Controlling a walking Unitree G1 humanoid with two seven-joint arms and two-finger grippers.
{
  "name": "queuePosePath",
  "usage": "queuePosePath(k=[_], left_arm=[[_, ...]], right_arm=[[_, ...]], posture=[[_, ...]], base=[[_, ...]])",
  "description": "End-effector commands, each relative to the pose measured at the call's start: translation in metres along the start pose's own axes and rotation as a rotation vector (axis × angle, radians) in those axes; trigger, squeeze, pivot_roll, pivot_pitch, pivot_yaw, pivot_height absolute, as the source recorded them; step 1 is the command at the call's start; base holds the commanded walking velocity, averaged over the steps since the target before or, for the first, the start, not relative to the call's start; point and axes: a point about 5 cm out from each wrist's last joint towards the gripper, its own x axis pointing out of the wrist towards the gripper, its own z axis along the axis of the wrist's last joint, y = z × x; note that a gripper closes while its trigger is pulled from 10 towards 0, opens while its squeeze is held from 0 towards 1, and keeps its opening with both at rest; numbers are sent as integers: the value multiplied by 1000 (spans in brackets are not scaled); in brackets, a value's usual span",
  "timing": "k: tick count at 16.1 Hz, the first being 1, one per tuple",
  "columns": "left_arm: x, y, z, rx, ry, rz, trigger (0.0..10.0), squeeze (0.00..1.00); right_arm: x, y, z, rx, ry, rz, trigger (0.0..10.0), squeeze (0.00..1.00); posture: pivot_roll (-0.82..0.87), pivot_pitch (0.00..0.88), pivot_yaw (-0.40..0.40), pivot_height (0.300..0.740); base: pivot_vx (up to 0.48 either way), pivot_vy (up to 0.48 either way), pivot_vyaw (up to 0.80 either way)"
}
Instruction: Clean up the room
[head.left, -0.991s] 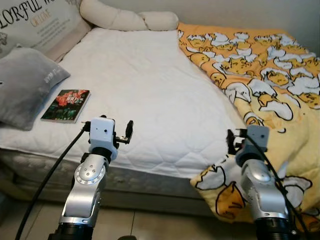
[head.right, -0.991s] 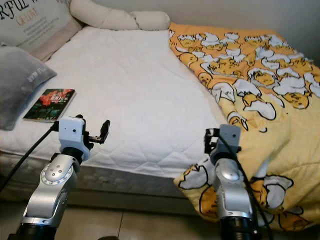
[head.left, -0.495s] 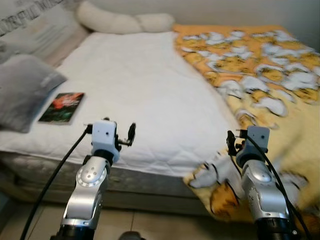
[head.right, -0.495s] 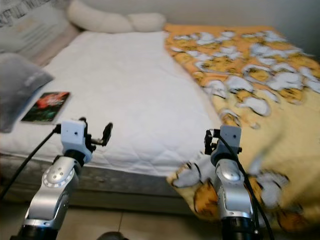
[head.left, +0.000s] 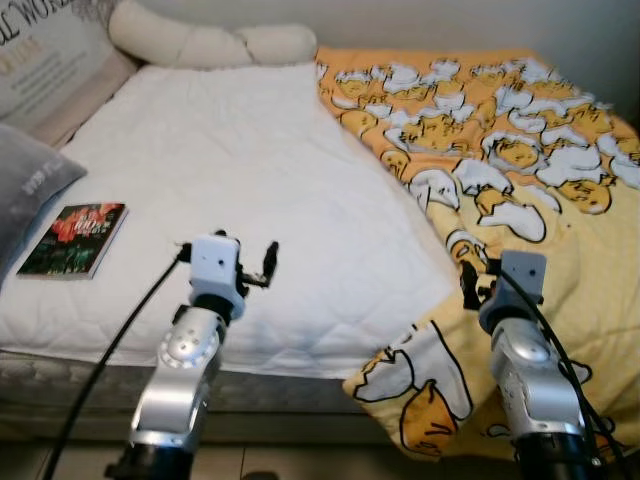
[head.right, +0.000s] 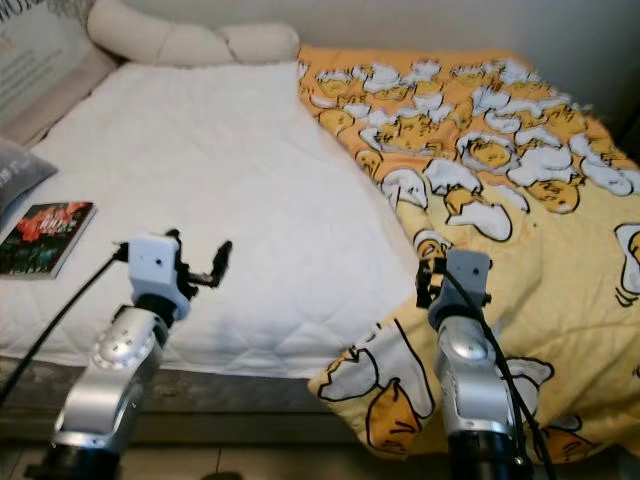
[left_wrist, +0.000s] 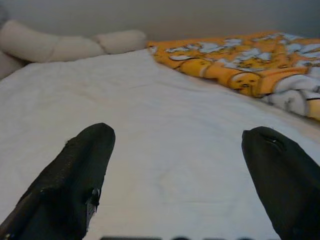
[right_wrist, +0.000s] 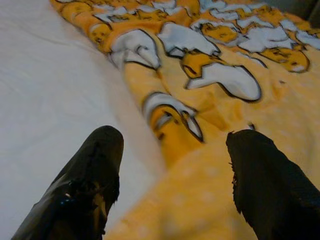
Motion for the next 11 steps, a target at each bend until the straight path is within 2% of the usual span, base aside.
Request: queuePosePath(k=[1,2,3,5,7,8,9,11], left_arm=[[-1,2,-1,8,11,-4,10000,0],[-1,1,-3,14,22,-28,10000,0],[-3,-4,-6,34,43,-88,10000,0],[-8,-11,-9,74,63,-199,10000,0],[-10,-15,-8,108,80,-317,10000,0],[-10,-15,-8,118,83,-337,10000,0],[-12,-13,-7,152,91,-398,10000,0],[-12,-10,-4,168,93,-427,10000,0]], right_arm=[[2,9,2,-15,7,34,10000,0],[2,9,-2,-30,36,37,10000,0],[3,9,-11,-38,97,44,10000,1000],[6,6,-23,-72,182,23,10000,1000],[19,7,-27,-31,209,28,10000,1000],[22,8,-27,-33,218,36,10000,1000],[35,10,-26,-57,253,57,10000,1000],[44,9,-25,-86,290,55,10000,1000]], posture=[[130,0,14,740],[130,0,14,740],[130,0,15,740],[132,0,19,740],[133,0,33,740],[136,0,36,740],[150,0,41,740],[162,0,42,740]], base=[[0,0,0],[0,0,0],[0,0,0],[0,0,0],[0,0,0],[0,0,0],[0,0,0],[0,0,0]])
